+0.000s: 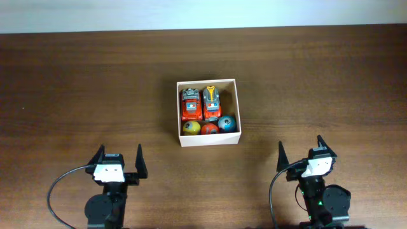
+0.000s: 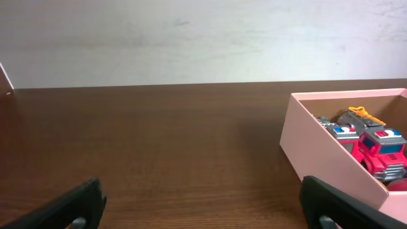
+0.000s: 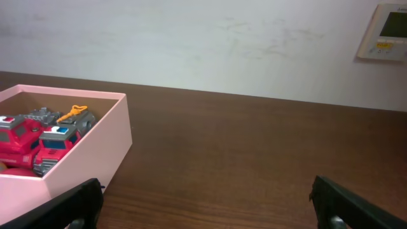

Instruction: Pack container

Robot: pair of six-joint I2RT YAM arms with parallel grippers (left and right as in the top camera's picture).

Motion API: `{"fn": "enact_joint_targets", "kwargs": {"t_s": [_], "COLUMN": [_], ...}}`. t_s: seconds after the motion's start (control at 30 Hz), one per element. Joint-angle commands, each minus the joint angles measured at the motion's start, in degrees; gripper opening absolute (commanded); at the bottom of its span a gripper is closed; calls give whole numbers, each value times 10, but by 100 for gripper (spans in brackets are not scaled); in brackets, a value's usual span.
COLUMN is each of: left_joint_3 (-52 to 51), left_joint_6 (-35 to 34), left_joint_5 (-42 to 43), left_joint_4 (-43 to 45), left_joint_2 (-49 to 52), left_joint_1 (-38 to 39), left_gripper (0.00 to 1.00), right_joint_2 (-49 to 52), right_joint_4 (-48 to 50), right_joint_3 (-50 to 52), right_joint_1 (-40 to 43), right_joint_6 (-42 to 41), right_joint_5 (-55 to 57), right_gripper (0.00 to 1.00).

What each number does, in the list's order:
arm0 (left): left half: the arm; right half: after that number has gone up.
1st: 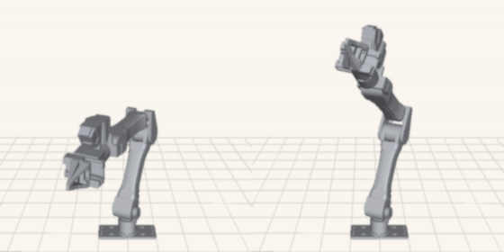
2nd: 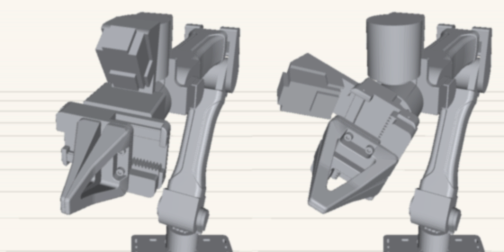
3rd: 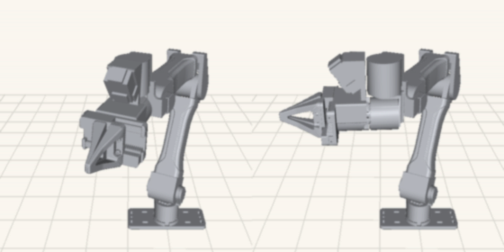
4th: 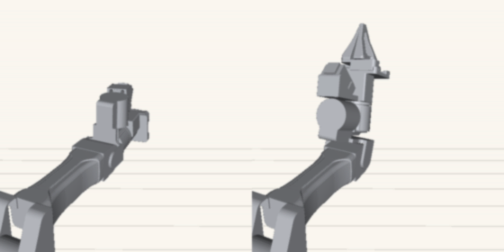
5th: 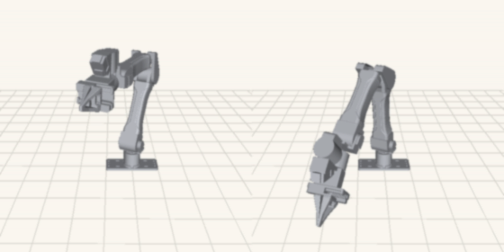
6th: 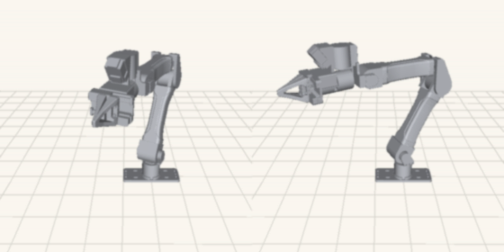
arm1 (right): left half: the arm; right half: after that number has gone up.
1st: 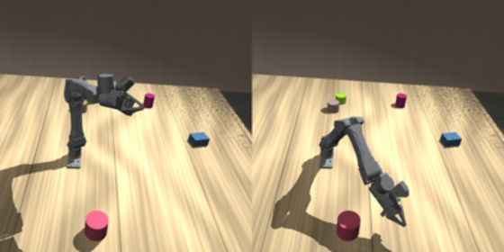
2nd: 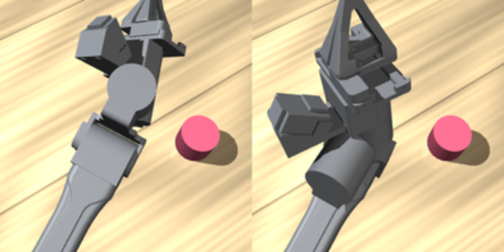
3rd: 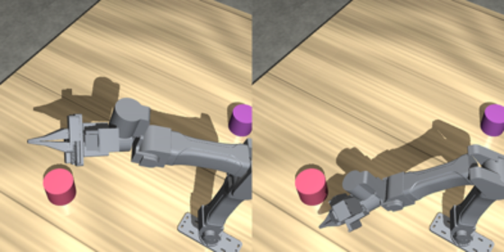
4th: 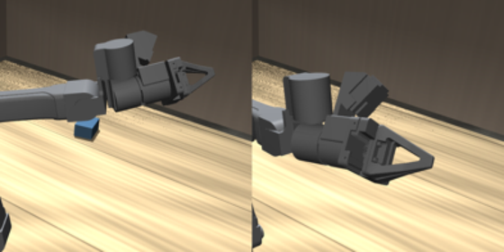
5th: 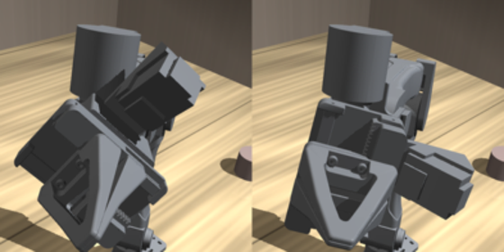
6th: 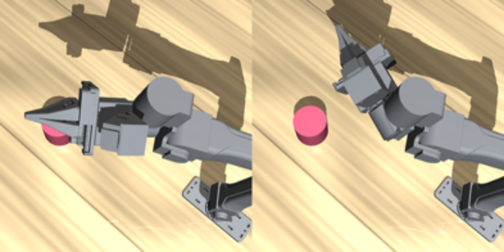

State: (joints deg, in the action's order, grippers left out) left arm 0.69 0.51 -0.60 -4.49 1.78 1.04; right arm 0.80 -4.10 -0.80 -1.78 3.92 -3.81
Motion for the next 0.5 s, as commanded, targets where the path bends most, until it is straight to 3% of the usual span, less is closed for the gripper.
{"fn": "enact_joint_targets", "kwargs": {"t_s": [0.0,0.47], "left_joint_3": [-2,-2], "left_joint_6": [13,19], "left_joint_5": [3,-10], "left_joint_4": [0,-1], "left_joint_2": [-16,-16], "left_joint_1": [-3,-4], "left_gripper": [99,99], "right_joint_2": [-5,-5], "right_joint_4": [0,0], "right_joint_3": [5,5], "right_joint_1": [3,3], "right_joint_6": [3,3], "right_joint_5": [-5,-5], "right_gripper": [99,99]}}
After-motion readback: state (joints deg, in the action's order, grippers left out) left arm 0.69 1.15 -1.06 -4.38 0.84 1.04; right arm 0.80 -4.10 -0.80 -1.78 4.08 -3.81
